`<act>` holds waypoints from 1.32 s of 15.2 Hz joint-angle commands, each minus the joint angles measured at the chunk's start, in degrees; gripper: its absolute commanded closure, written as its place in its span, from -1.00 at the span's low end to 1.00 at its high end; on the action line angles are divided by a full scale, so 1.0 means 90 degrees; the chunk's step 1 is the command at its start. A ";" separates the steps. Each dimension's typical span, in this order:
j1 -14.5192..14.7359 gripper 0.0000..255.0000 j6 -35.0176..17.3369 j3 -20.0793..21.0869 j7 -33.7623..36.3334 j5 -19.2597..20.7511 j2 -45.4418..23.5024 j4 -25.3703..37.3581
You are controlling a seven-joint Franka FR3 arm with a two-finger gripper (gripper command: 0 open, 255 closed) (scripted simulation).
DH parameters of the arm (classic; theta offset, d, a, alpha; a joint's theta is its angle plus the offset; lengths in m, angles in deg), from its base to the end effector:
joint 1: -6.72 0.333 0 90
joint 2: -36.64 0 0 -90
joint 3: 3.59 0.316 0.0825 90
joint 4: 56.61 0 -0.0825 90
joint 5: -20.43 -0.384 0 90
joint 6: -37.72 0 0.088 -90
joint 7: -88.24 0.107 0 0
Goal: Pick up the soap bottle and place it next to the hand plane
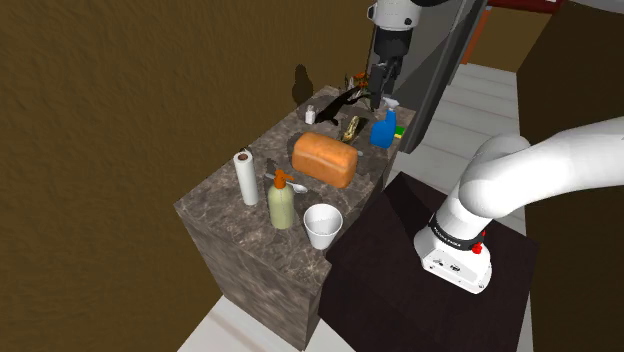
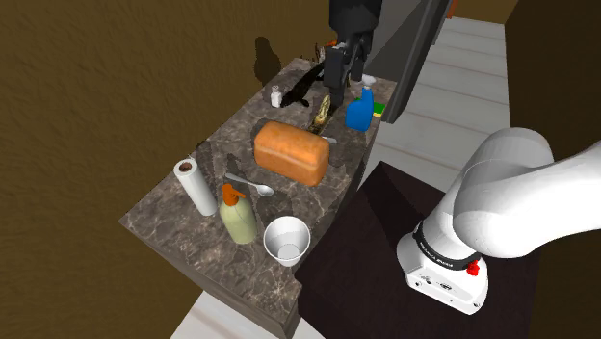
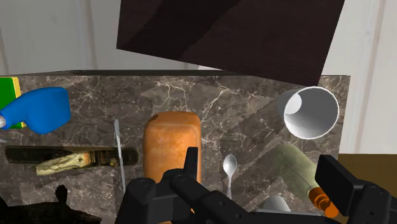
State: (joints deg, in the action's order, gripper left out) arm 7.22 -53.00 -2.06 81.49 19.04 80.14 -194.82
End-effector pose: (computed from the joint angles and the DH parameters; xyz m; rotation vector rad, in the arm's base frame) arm 0.3119 0.0154 0.5567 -3.1226 -0.2254 0.1088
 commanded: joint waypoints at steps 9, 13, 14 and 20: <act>0.0320 -1.00 -0.1613 0.0754 0.0744 -0.0515 -0.0887 -0.0483; 0.0447 -1.00 -0.2431 0.1138 0.1114 -0.0675 -0.1548 -0.0509; 0.0473 -1.00 -0.2632 0.1234 0.1209 -0.0699 -0.1733 -0.0492; 0.0564 -1.00 -0.3775 0.1800 0.1844 -0.0651 -0.2978 -0.0201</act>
State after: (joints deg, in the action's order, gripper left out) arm 12.21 -84.81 13.04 96.72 12.84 56.15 -197.65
